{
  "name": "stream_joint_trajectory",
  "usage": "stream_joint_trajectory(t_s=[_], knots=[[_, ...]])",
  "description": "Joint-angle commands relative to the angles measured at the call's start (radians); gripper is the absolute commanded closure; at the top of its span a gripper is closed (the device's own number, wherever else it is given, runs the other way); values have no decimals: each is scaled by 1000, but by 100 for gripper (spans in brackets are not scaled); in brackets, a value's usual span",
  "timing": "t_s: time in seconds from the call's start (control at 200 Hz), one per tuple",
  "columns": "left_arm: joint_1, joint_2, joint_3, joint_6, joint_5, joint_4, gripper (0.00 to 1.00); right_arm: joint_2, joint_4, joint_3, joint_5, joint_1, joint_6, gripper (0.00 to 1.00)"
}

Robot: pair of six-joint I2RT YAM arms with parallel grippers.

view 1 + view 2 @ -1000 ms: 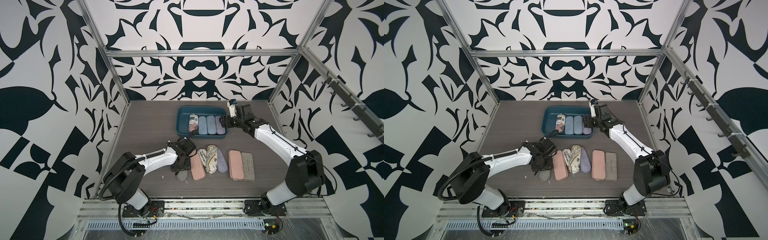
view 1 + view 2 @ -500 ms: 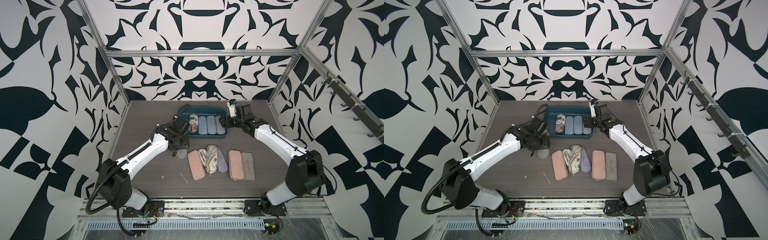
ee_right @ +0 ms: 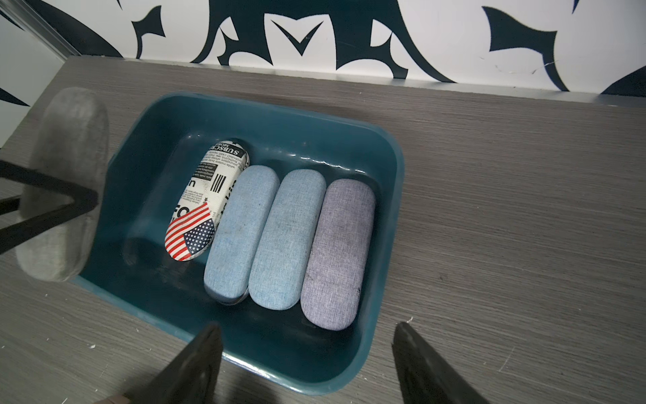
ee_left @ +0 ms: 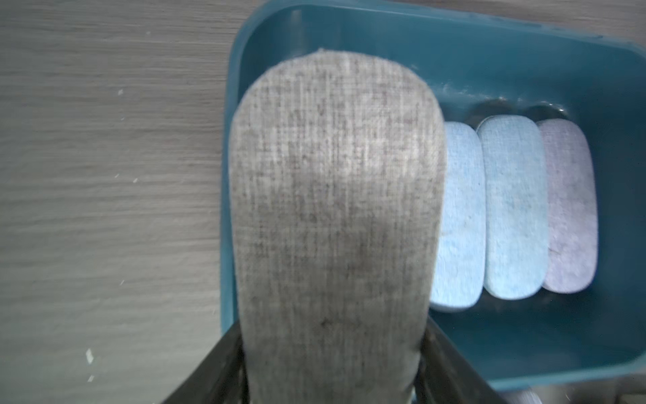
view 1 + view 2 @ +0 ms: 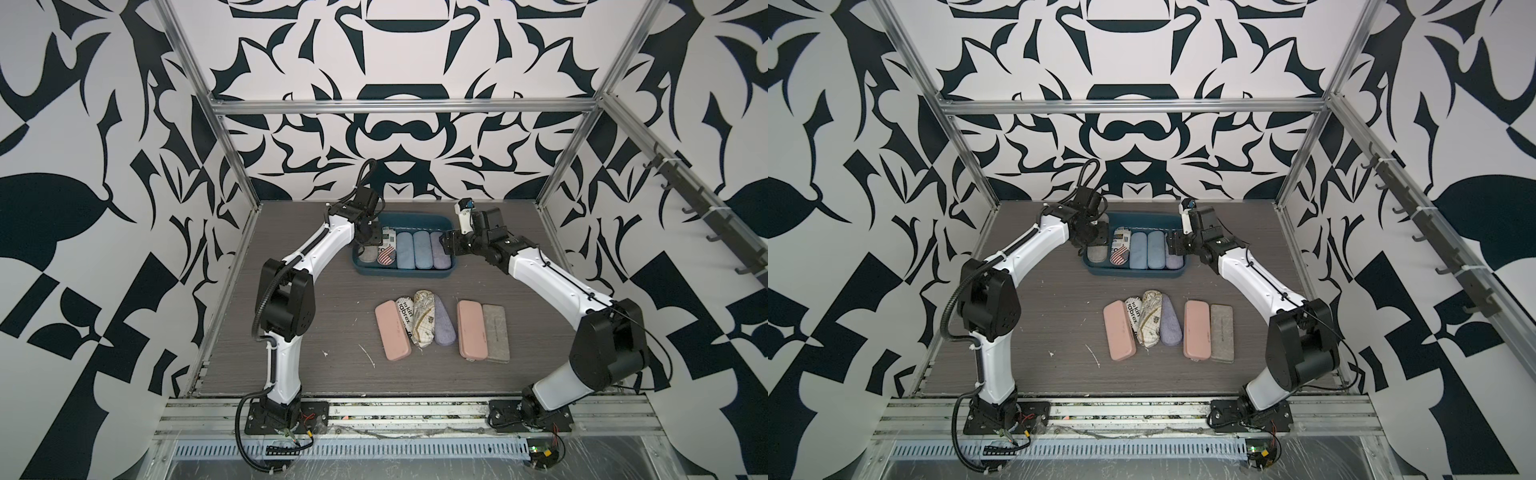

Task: Put the glasses cases into the storage boxes
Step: Place the glasses case in the storage box.

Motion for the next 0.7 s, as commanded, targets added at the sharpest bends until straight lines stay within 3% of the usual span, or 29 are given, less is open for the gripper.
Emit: stream_joint_trajectory(t_s=[0.0,0.695], knots=[[26,47,56,22,21,4,42,-25,20,12,13,-5,-14,20],[30,274,199,60,11,-25,40,29,12,34,8,-37,-15,20]])
